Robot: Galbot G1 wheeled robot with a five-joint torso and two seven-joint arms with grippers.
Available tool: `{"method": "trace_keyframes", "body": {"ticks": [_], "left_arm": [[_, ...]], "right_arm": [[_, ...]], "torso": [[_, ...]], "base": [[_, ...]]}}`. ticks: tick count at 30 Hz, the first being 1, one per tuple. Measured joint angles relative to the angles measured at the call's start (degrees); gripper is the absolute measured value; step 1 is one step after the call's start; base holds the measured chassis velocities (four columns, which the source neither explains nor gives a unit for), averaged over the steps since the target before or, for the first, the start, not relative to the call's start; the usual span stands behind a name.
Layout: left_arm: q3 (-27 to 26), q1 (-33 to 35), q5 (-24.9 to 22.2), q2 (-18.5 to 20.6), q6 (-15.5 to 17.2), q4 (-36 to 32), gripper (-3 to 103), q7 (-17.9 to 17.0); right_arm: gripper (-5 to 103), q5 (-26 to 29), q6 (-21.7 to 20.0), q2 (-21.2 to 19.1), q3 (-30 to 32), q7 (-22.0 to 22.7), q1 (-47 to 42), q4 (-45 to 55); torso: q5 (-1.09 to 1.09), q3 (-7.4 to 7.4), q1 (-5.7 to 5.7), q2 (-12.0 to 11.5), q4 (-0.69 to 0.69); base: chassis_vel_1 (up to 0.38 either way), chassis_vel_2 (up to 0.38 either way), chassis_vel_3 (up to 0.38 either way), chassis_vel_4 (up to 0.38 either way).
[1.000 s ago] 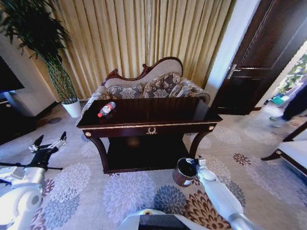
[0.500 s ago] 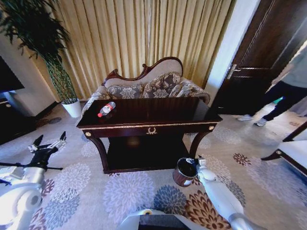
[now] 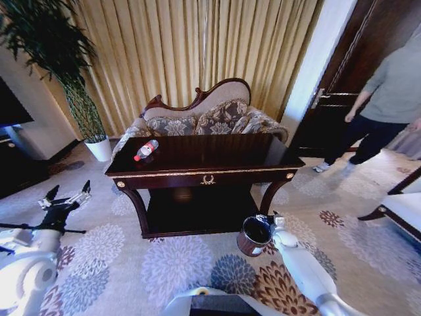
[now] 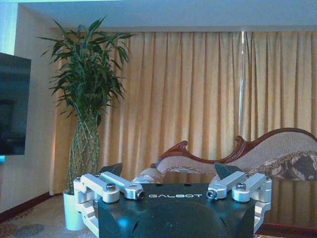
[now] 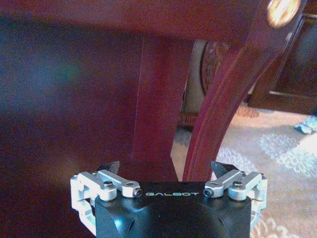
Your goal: Move to the front of the table and place the trash on the table into the trash bin.
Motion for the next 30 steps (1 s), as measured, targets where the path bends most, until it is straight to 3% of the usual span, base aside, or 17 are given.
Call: {"method": "trace_keyframes", "body": {"ticks": [7,19,30], "left_arm": [[0.01,-0.15,-0.03,-0.14,-0.01,-0.03,100,-0.02],[-0.27,-0.45,-0.31,-0.44,-0.01,-1.01,100,-0.08],[-0.74,-0.41,-0.66,-0.17,0.00,-1.35,100,-0.23]], "right_arm": [[100,3.94,-1.70,-2.28,3.45,2.04,-3.21,11.88],[100,9.54,-10.23,-4.31,10.04,9.37,-6.49,41.44],[100,12.16,-14.00,-5.53,10.86,9.90,-10.62,55.63]], "torso": [[0.00,0.00,0.00,0.00,-0.01],[-0.01,0.00,0.00,0.00,0.00],[0.00,0.00,0.00,0.00,0.00]], "base": [[0.000,0.000,0.000,0.000],[0.000,0.000,0.000,0.000],[0.000,0.000,0.000,0.000]]}}
